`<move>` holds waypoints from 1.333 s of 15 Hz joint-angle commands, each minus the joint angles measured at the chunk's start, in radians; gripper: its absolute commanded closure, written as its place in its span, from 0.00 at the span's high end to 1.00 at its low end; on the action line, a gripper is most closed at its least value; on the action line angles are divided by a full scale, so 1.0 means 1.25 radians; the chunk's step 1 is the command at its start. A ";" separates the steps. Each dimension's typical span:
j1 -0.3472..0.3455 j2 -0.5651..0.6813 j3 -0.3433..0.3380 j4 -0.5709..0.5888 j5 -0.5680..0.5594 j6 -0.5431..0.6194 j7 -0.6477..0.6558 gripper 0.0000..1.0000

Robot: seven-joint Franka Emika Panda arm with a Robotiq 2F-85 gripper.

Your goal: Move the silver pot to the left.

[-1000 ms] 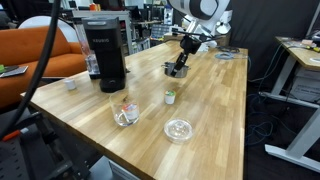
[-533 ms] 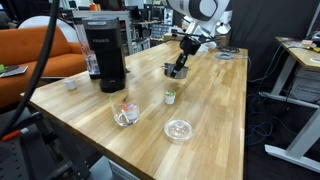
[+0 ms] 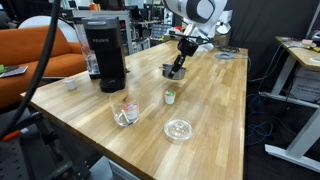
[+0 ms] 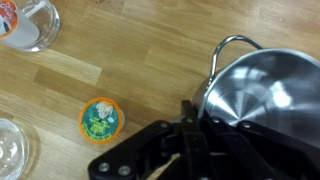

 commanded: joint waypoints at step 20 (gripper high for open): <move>0.164 -0.367 0.065 -0.790 0.421 0.621 0.135 0.30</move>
